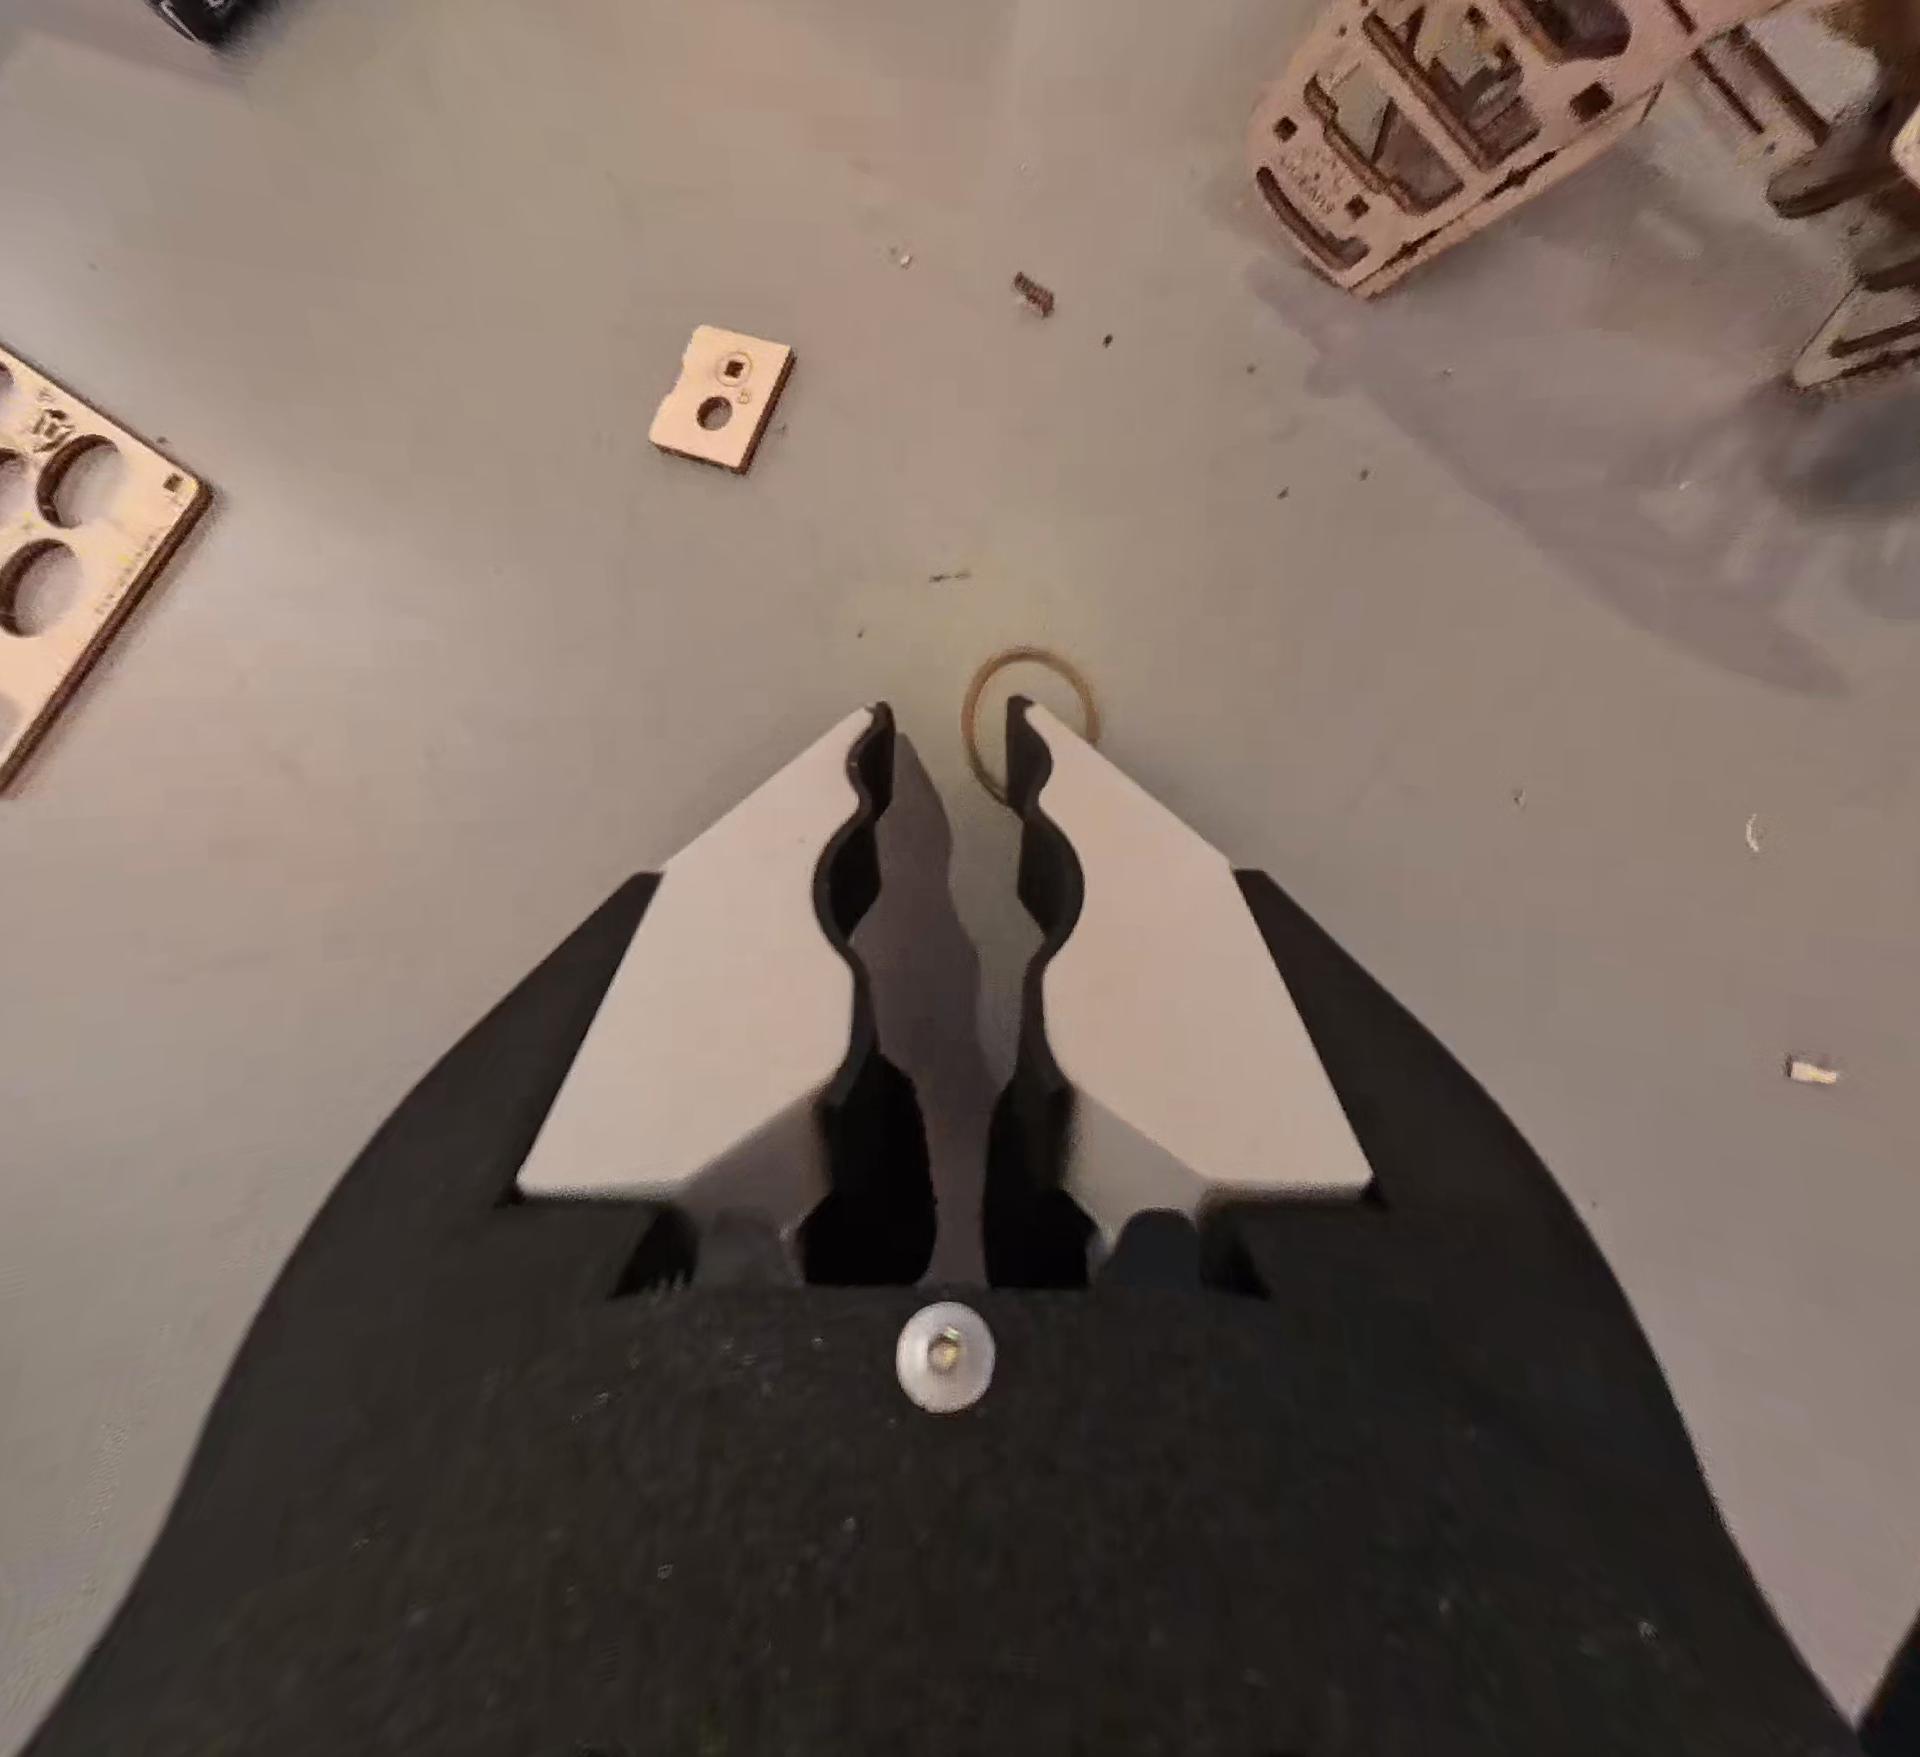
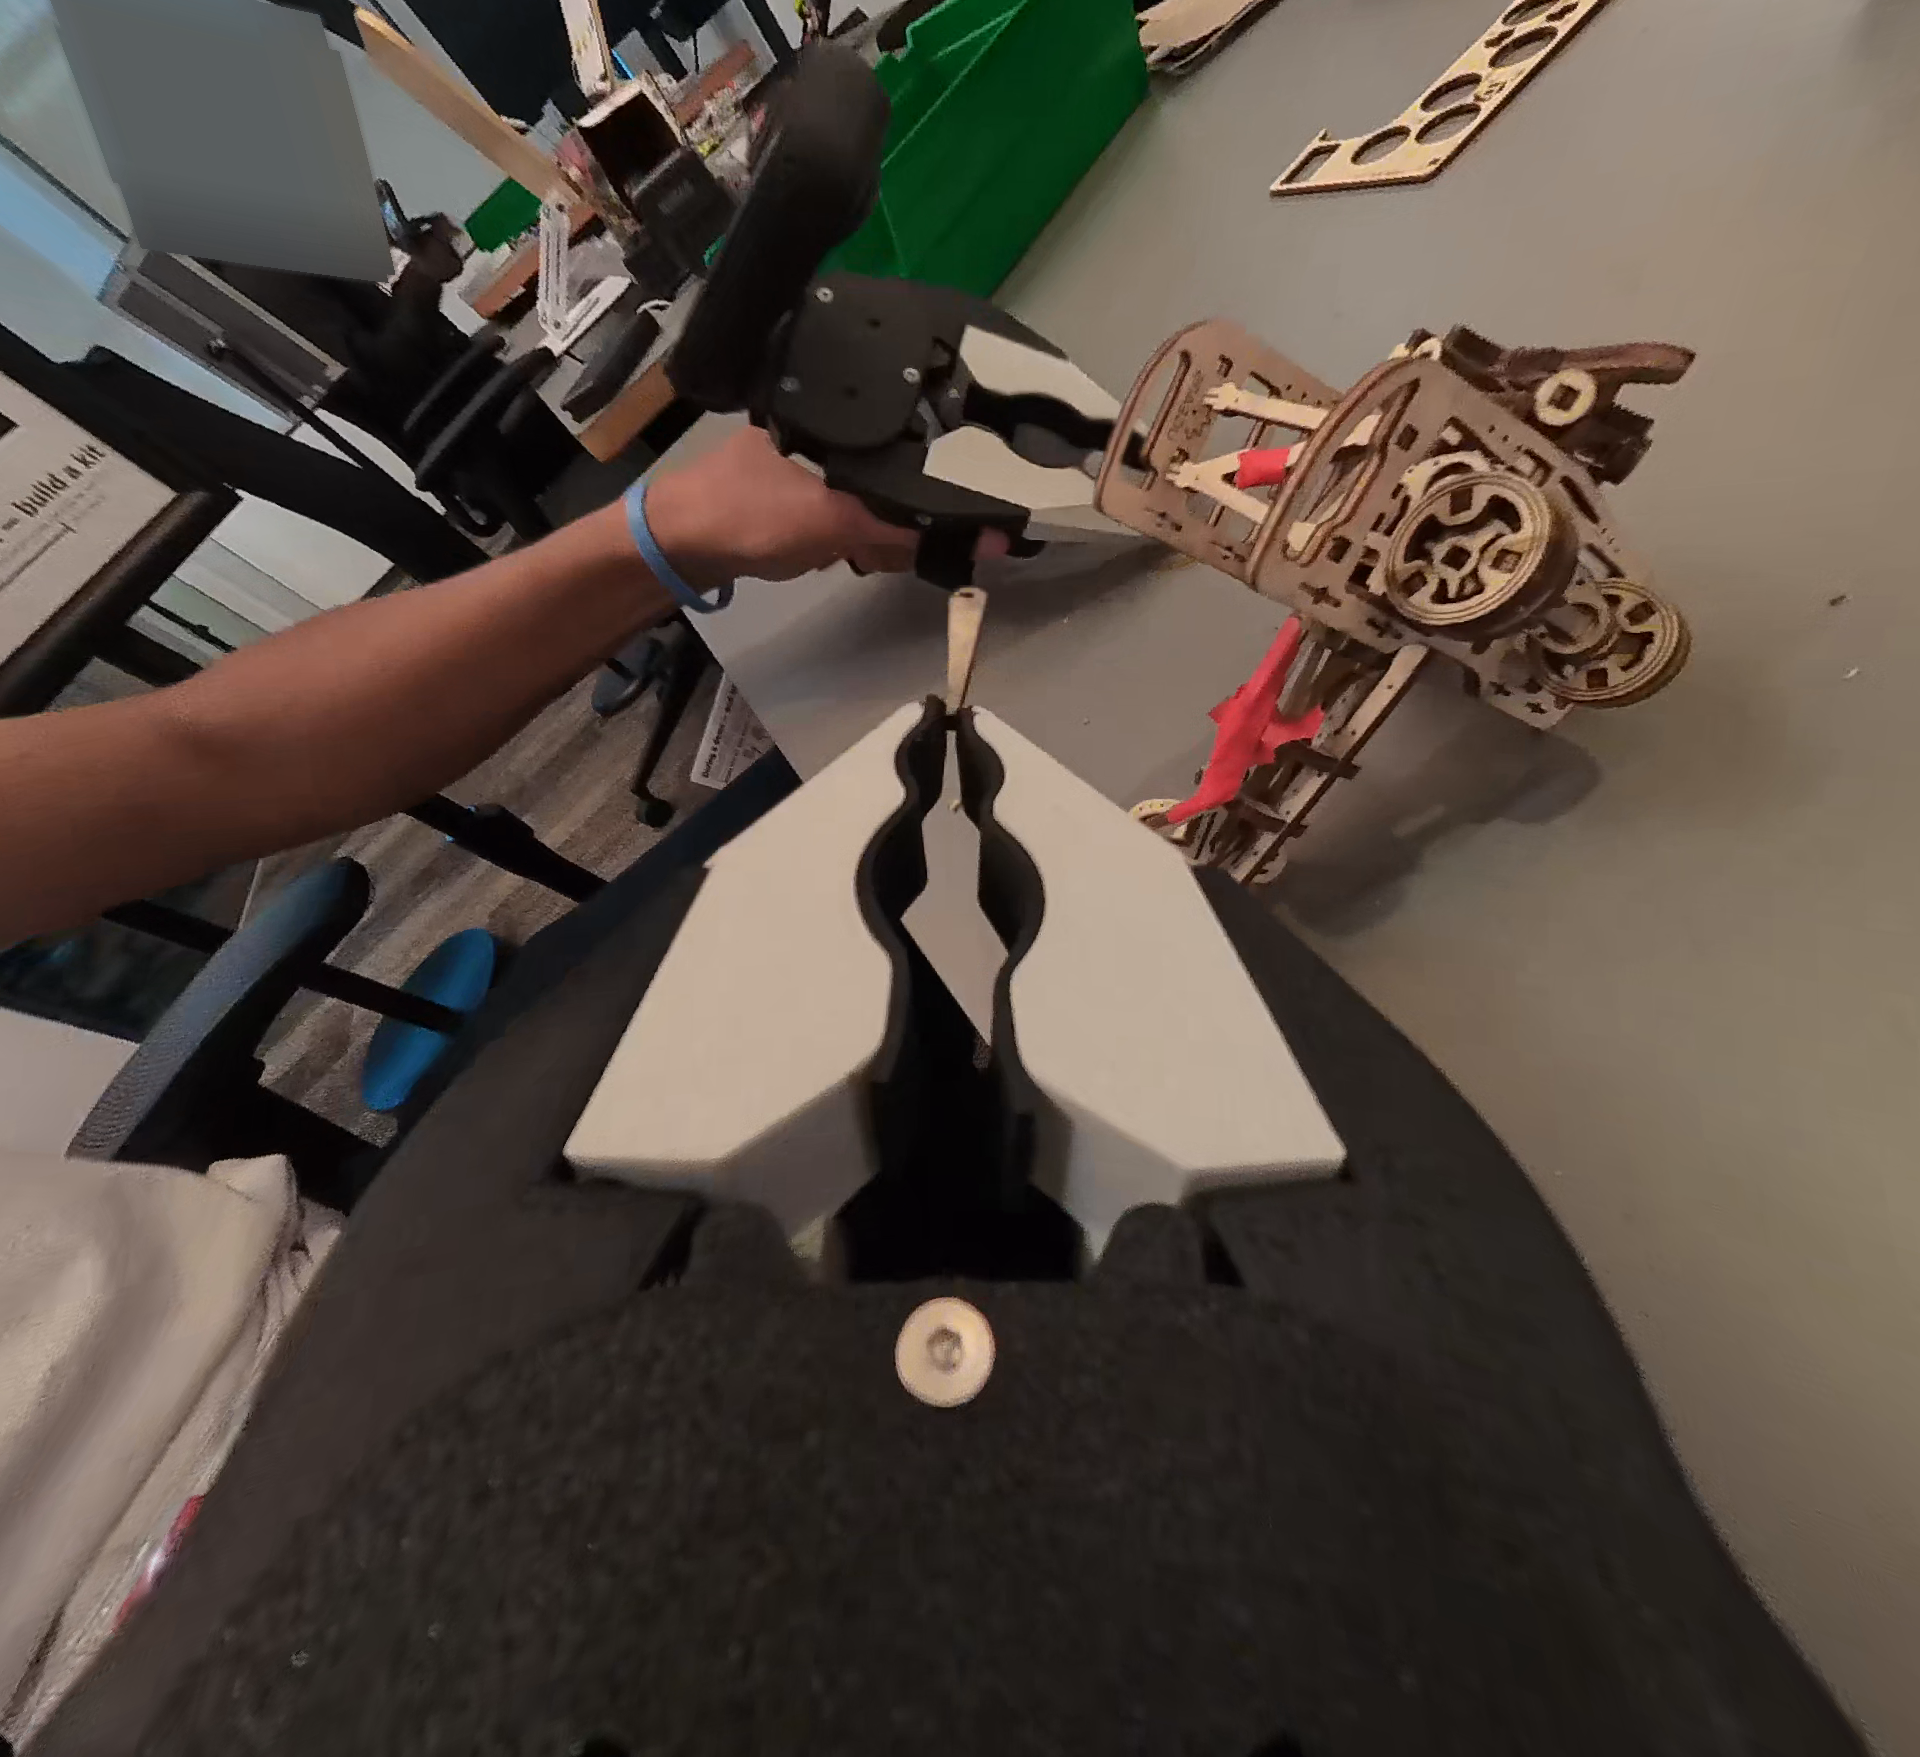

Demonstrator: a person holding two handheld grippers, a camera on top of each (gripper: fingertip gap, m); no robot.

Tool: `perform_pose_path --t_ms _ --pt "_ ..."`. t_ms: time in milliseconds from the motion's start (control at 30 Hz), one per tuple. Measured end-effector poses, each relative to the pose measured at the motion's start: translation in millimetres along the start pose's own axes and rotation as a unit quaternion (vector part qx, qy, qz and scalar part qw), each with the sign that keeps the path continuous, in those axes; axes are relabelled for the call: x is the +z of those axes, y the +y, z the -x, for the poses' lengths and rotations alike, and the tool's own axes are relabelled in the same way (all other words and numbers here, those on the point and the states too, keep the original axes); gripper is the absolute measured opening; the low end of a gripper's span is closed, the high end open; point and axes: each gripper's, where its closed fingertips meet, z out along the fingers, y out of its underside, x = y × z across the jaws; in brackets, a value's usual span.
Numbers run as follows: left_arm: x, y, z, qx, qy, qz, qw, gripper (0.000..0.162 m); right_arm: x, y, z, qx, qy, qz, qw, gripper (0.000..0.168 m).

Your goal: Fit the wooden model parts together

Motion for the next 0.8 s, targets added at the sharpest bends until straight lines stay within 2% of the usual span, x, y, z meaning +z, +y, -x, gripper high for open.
perform_pose_path --t_ms 67,233,333,500,633,700,800 --pt "3 0 -4 -0.003 0.0 -0.001 1.0 0.0 -2 0 -1 -0.002 0.0 0.002 1.0 0.001" --pt "3 1 -4 0.017 -0.026 0.016 0.999 0.0 -1 6 -7 0.01 -0.01 0.017 1.0 0.001" --pt "-1 -5 -11 0.02 -0.027 -0.021 0.999 0.0 0 6 -6 0.029 -0.021 0.013 0.999 0.001" --pt "-55 -43 -42 -0.009 0.013 -0.142 0.99 0.0 2 10 -9 0.045 -0.011 0.016 0.999 0.001" --pt "-87 -57 -58 -0.023 0.037 -0.184 0.982 0.0 3 11 -12 0.052 -0.003 0.016 0.999 0.001" --pt "-85 -55 -45 -0.022 -0.002 -0.178 0.984 0.0 6 15 -11 0.038 -0.001 0.028 0.999 0.001" --pt "-65 -43 -37 -0.022 -0.007 -0.147 0.989 0.0 9 18 -7 0.027 -0.005 0.034 0.999 0.001"
